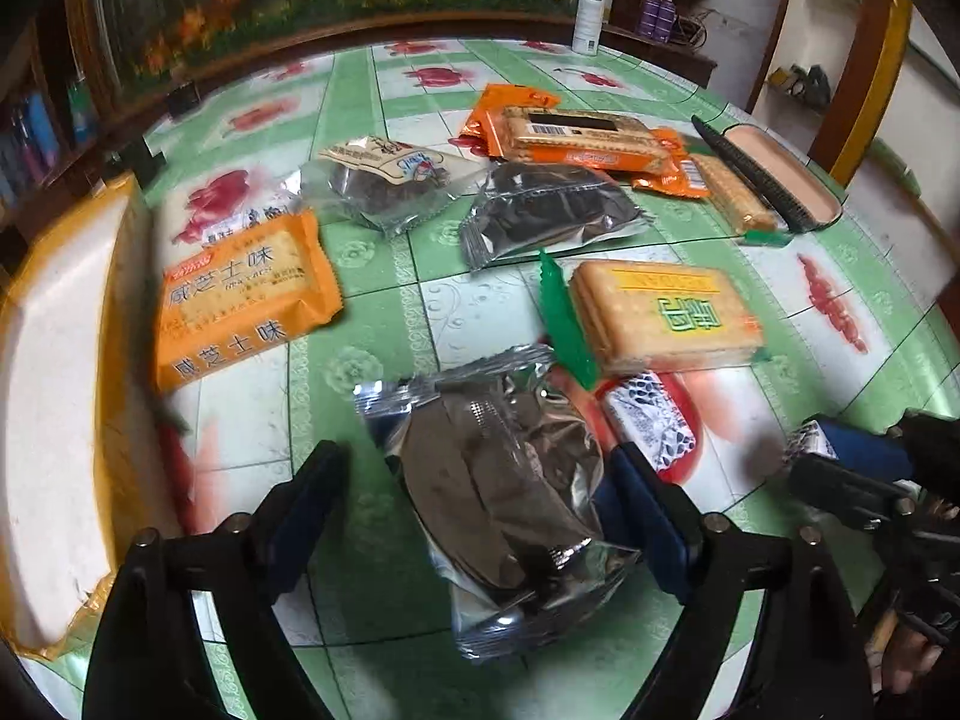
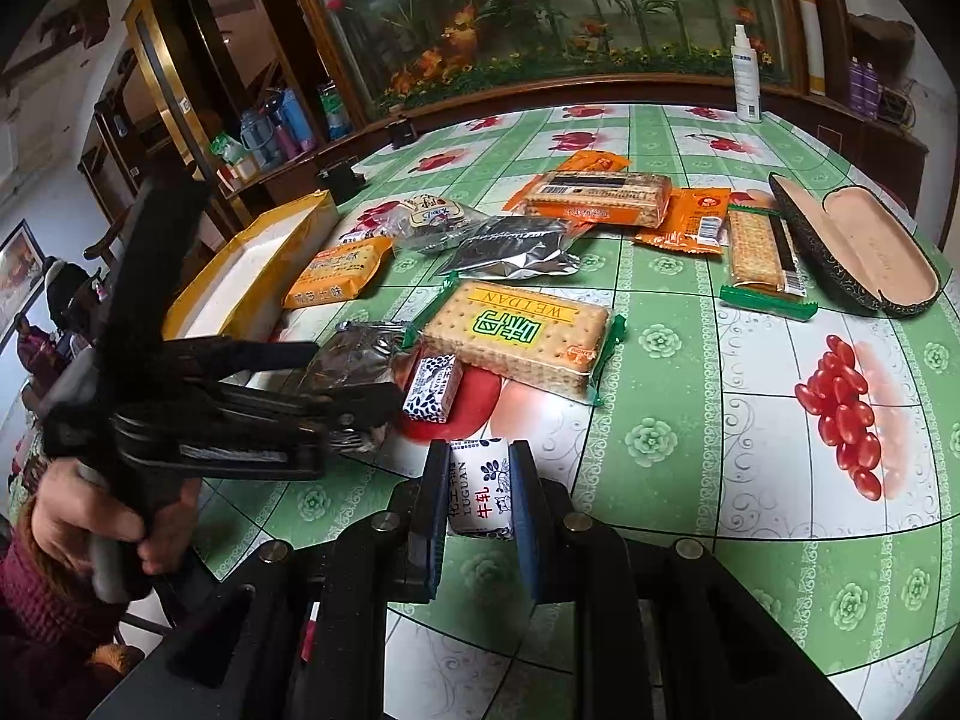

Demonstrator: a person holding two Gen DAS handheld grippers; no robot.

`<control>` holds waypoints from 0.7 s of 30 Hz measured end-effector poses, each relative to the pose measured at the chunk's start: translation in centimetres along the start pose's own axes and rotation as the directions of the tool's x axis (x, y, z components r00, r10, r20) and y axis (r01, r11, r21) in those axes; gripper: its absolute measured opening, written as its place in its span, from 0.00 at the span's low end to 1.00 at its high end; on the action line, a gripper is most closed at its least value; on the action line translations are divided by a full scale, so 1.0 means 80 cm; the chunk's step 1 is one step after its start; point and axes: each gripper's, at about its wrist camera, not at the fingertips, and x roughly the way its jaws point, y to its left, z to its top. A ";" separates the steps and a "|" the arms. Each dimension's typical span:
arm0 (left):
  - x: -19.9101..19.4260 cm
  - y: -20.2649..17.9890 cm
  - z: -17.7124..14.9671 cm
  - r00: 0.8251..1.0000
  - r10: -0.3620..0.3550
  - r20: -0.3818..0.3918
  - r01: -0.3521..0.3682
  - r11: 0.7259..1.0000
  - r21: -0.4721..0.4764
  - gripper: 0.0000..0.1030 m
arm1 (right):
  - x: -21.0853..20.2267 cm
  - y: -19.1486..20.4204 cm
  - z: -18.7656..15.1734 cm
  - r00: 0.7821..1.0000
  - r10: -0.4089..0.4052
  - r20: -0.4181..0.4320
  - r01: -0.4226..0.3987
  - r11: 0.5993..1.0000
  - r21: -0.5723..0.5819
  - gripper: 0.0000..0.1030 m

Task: Organize snacks
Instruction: 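Carry the silver bag and the white candy over the yellow box lid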

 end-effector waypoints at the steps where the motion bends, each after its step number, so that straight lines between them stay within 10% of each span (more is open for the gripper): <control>1: -0.006 0.001 -0.002 1.000 -0.012 0.021 0.012 1.000 -0.001 0.59 | 0.000 0.000 0.000 1.000 0.001 0.000 -0.001 1.000 0.000 0.20; 21: -0.028 0.021 -0.030 0.999 -0.038 0.028 0.038 0.999 -0.006 0.58 | 0.023 0.017 -0.009 0.994 -0.069 -0.084 0.062 0.995 -0.078 0.21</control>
